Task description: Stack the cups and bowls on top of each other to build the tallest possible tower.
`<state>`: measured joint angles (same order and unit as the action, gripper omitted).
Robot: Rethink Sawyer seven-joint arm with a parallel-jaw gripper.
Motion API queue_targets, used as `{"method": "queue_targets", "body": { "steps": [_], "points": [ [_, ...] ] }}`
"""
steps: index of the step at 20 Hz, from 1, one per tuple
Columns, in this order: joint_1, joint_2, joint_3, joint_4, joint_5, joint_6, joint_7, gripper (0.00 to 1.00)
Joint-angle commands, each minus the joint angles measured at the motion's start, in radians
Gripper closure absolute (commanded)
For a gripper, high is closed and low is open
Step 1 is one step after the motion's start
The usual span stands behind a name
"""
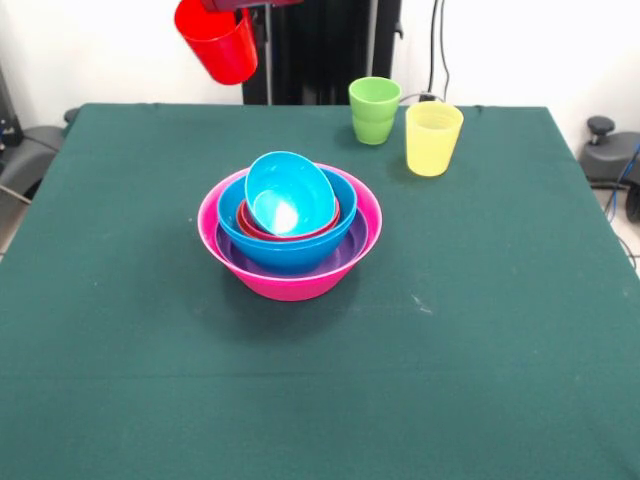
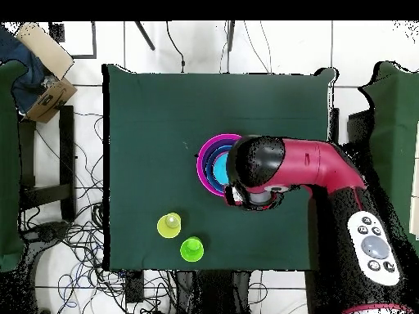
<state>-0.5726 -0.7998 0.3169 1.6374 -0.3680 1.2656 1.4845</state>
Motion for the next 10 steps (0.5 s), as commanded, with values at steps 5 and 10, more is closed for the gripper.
{"method": "queue_targets", "body": {
  "steps": [5,10],
  "points": [
    [0.096,0.228,-0.009,-0.209,-0.051,-0.040,0.146,1.00],
    [0.114,0.252,-0.031,-0.246,-0.034,-0.012,0.147,1.00]
  ]
}}
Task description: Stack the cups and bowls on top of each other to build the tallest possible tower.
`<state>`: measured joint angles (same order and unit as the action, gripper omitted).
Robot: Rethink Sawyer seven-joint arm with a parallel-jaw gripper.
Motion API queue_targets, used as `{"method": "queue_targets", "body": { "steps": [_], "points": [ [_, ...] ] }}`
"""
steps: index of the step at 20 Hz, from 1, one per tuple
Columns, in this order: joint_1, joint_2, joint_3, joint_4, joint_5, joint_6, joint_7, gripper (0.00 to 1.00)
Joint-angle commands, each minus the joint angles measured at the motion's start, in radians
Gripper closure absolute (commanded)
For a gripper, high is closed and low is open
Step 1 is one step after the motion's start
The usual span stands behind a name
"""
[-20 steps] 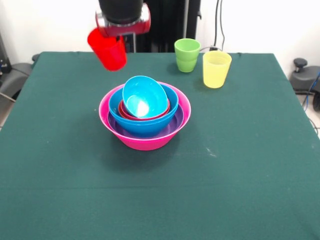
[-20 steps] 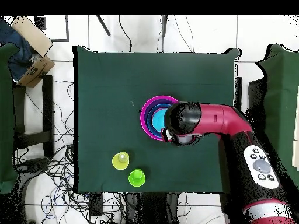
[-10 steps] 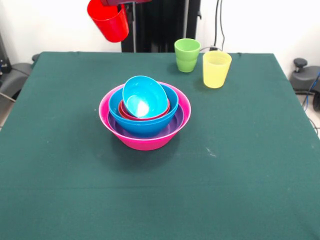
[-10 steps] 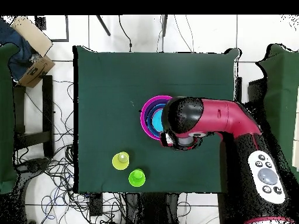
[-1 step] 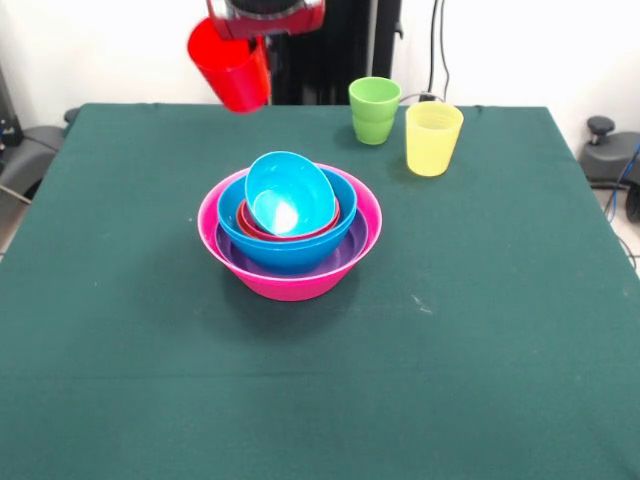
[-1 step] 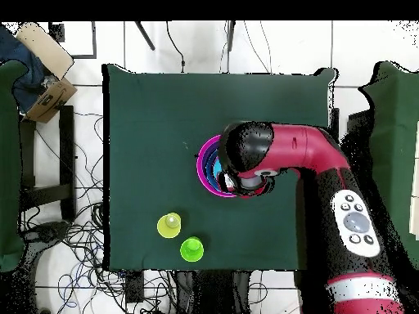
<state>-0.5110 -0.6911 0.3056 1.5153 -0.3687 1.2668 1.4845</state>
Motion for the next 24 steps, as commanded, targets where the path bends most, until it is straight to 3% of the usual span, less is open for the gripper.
{"method": "queue_targets", "body": {
  "steps": [1,13,18,19,24],
  "points": [
    [0.054,0.141,-0.022,-0.124,-0.028,-0.008,0.143,1.00],
    [0.054,0.086,-0.040,-0.060,-0.012,-0.010,0.090,1.00],
    [-0.009,-0.150,-0.024,0.153,0.042,-0.059,-0.039,1.00],
    [-0.021,-0.169,-0.016,0.168,0.051,-0.050,-0.058,1.00],
    [-0.012,-0.065,-0.013,0.106,0.011,-0.086,0.005,1.00]
  ]
}}
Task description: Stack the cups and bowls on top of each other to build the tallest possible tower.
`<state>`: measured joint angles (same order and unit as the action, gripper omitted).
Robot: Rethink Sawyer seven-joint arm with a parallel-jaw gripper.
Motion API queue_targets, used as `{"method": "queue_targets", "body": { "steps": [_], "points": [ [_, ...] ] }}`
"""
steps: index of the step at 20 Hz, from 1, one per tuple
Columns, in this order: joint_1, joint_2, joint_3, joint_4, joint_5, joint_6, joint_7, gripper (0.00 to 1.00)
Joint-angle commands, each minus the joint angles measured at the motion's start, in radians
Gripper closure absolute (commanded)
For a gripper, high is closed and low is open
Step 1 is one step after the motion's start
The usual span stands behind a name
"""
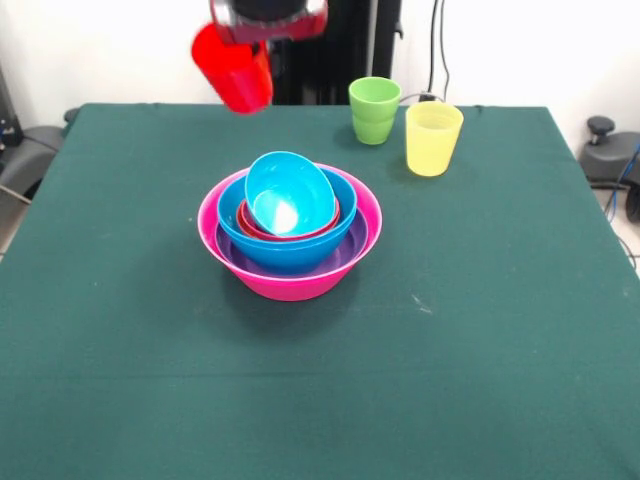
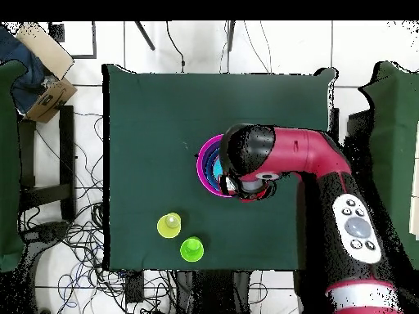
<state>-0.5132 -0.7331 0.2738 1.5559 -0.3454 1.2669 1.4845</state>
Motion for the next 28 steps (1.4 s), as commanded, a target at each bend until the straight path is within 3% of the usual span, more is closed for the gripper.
{"method": "queue_targets", "body": {
  "steps": [1,5,16,23,28],
  "points": [
    [-0.006,-0.014,0.020,0.055,-0.015,-0.081,0.010,1.00],
    [-0.002,-0.011,0.023,0.041,-0.015,-0.063,0.006,1.00],
    [-0.066,-0.040,0.009,0.166,0.011,-0.229,0.021,1.00],
    [-0.102,-0.100,0.017,0.280,0.016,-0.308,-0.008,1.00],
    [-0.096,-0.113,0.019,0.283,0.001,-0.293,-0.004,1.00]
  ]
}}
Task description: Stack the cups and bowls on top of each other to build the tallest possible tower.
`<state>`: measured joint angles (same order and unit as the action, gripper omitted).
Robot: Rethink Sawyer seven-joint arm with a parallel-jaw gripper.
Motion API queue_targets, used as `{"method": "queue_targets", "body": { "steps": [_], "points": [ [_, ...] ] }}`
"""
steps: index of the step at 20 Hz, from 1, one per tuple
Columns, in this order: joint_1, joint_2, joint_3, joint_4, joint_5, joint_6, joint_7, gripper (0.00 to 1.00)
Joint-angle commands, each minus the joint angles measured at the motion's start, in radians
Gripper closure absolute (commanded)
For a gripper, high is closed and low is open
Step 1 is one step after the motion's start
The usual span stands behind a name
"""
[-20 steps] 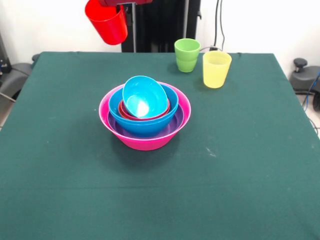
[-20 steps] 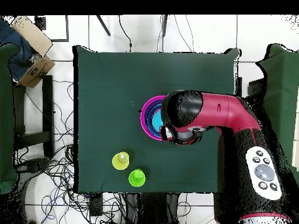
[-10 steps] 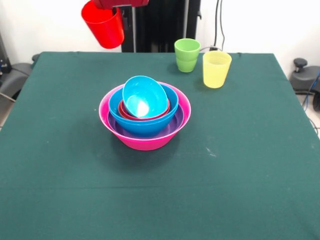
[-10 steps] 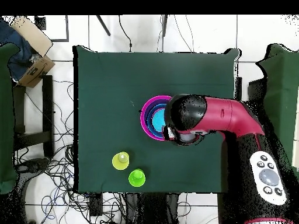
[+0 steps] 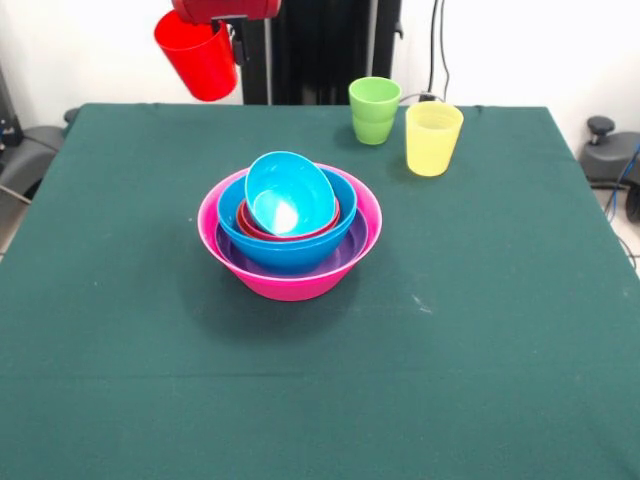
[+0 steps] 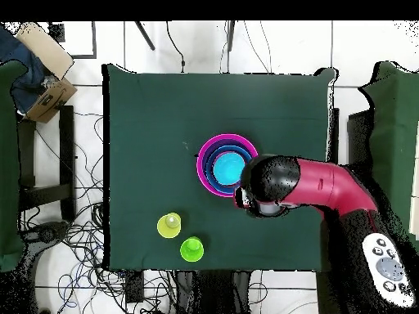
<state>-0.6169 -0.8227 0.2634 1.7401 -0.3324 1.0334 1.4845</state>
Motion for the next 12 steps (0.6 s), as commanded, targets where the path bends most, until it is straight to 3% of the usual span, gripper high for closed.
{"method": "queue_targets", "body": {
  "steps": [1,12],
  "points": [
    [0.005,-0.021,0.032,0.100,-0.012,-0.064,-0.005,1.00],
    [0.000,-0.028,0.028,0.136,-0.034,-0.130,0.014,1.00]
  ]
}}
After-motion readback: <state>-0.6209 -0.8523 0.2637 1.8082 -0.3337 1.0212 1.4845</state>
